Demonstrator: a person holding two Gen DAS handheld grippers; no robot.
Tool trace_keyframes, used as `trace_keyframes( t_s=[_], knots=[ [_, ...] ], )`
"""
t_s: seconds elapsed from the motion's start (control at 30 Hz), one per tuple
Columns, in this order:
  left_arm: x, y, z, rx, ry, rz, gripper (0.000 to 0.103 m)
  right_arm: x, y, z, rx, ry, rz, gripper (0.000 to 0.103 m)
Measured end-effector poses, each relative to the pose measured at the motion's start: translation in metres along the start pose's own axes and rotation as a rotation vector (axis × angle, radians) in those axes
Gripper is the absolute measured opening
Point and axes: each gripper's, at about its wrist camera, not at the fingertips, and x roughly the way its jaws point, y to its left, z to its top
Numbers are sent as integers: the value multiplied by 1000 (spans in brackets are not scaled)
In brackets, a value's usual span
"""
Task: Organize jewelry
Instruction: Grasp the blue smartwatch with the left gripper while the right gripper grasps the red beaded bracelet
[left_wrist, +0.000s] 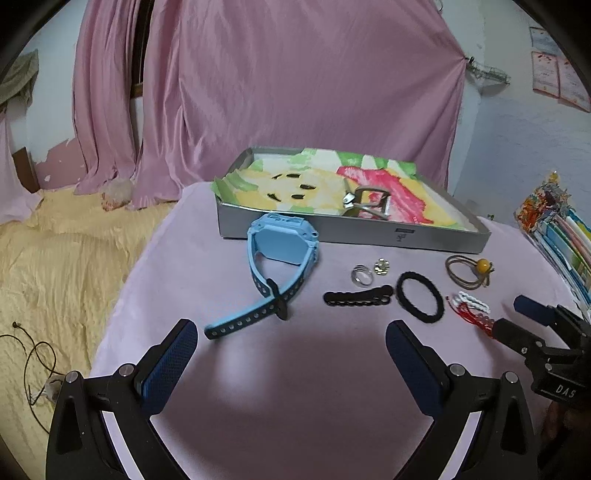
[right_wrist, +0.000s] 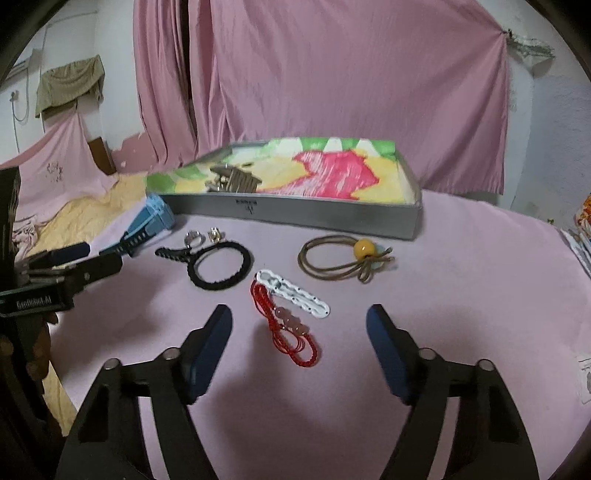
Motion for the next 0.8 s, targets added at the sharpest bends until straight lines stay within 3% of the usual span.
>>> trace_keyframes(
  t_s=[0.27, 0.4, 0.67, 0.8],
  knots=[
    [19, 10, 16, -2, 77, 6, 102, 13, 6, 1, 2, 96, 25, 41],
    [25, 10, 22, -3, 102, -4, 93, 16, 10, 6, -3, 118, 27, 28],
    [42, 12, 29, -14, 158, -25, 70, 27, 23, 17, -18, 148, 87, 19],
    [46, 13, 31, -15, 168, -26, 64, 34, 28, 23, -23, 157, 104, 18]
  ],
)
